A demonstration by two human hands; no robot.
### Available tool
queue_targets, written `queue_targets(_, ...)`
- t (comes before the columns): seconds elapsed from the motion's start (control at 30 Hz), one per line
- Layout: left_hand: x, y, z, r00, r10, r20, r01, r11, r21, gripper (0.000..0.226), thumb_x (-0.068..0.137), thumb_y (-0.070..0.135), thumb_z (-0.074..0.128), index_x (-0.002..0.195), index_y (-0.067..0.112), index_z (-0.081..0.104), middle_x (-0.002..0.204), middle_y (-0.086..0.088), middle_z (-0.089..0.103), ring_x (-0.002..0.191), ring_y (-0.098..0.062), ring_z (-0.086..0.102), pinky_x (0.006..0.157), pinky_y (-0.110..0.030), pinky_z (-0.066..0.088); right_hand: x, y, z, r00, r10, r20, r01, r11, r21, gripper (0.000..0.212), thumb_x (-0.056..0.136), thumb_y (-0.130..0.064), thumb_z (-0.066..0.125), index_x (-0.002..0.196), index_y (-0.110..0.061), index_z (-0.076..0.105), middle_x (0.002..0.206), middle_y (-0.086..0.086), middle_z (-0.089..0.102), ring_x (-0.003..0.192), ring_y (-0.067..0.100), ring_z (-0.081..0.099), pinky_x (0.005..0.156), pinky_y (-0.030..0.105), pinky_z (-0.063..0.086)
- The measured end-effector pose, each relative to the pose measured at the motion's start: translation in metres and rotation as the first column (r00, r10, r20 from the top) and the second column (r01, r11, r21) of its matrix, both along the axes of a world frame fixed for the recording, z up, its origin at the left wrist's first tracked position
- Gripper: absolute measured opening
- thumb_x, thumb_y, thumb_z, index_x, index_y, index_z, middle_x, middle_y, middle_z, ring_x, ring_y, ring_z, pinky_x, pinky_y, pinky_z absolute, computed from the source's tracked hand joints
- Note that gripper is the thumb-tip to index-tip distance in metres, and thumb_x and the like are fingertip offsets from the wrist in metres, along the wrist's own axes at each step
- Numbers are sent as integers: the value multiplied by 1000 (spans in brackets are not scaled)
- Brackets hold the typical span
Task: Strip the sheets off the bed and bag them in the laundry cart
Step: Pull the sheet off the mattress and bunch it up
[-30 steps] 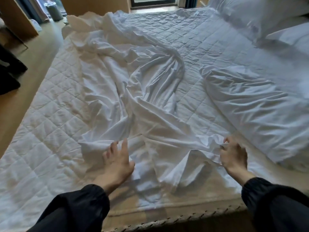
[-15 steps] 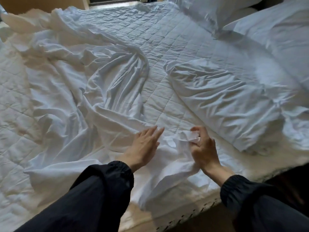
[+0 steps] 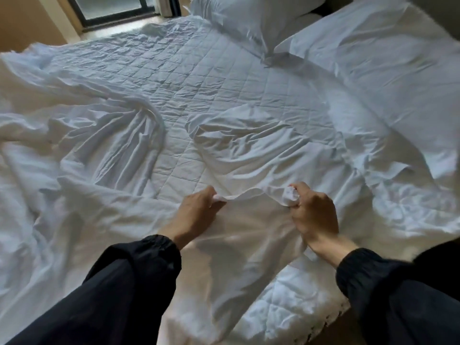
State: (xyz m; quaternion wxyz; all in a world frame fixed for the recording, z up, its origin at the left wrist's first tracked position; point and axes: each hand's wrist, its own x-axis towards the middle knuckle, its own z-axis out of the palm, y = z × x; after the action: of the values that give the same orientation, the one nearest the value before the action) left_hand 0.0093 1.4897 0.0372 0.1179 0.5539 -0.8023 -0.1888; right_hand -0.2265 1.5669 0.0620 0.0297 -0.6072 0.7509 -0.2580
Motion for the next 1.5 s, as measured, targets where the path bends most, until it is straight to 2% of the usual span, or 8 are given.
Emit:
queue_targets(0.1, -21, -25, 18, 997, 81, -13, -82, 996, -47, 23, 97, 31, 51, 101, 9, 48, 97, -18, 66, 91, -39, 60, 66, -34, 30, -31, -24, 19, 995, 55, -87, -47, 994, 96, 5, 87, -10, 57, 89, -5, 58, 74, 19, 66, 69, 41, 61, 57, 31, 31)
queue_targets(0.23, -62, -56, 38, 997, 74, -12, -75, 969, -234, 16, 99, 23, 48, 88, 12, 52, 85, -15, 67, 81, -36, 60, 70, -33, 24, -62, -50, 32, 988, 81, -135, -57, 984, 170, 22, 96, -32, 49, 95, -10, 51, 90, 15, 67, 83, 38, 63, 61, 32, 33)
queue_targets(0.53, -199, -142, 70, 993, -119, -13, 104, 915, -390, 11, 93, 23, 59, 88, 15, 64, 83, -7, 63, 85, -31, 57, 73, -33, 19, -167, -84, 53, 971, -103, -214, 158, 953, 258, 11, 96, -9, 40, 106, -8, 44, 101, 17, 67, 91, 38, 64, 66, 34, 38)
queue_targets(0.83, -330, -186, 39, 952, -306, 5, 289, 894, -342, 14, 95, 27, 55, 91, 16, 64, 90, -5, 63, 95, -30, 55, 75, -32, 17, -266, -91, 32, 926, -272, -262, 347, 887, 304, 9, 93, -4, 41, 94, -11, 36, 99, 17, 65, 87, 38, 63, 65, 32, 36)
queue_targets(1.03, -315, -197, -8, 841, -362, 402, 415, 908, -51, 20, 96, 42, 46, 99, 24, 54, 108, 0, 65, 111, -25, 53, 95, -42, 25, -262, -85, -16, 939, -277, -202, 337, 856, 393, 14, 93, -4, 43, 107, -8, 43, 103, 12, 61, 86, 35, 63, 64, 32, 37)
queue_targets(1.2, -328, -217, -3, 939, -262, 222, 303, 937, -177, 18, 99, 28, 44, 98, 14, 55, 97, -10, 60, 95, -34, 56, 73, -35, 27, -262, -96, -12, 933, -196, -303, 311, 861, 403, 39, 89, 4, 48, 125, -5, 36, 105, 11, 57, 85, 32, 66, 64, 35, 44)
queue_targets(1.4, -369, -238, 5, 957, -247, 153, 284, 908, -308, 18, 98, 23, 47, 98, 10, 58, 97, -14, 61, 96, -34, 53, 79, -40, 29, -300, -116, 7, 883, -185, -431, 360, 856, 370, 38, 88, 6, 47, 122, -5, 34, 102, 11, 55, 81, 32, 66, 60, 34, 38)
queue_targets(1.5, -380, -237, -4, 921, -287, 263, 345, 914, -211, 20, 98, 27, 45, 101, 14, 60, 101, -10, 61, 104, -31, 48, 85, -40, 26, -309, -113, -4, 873, -227, -432, 403, 834, 377, 29, 91, 0, 49, 118, -6, 39, 105, 10, 55, 84, 32, 66, 61, 32, 35)
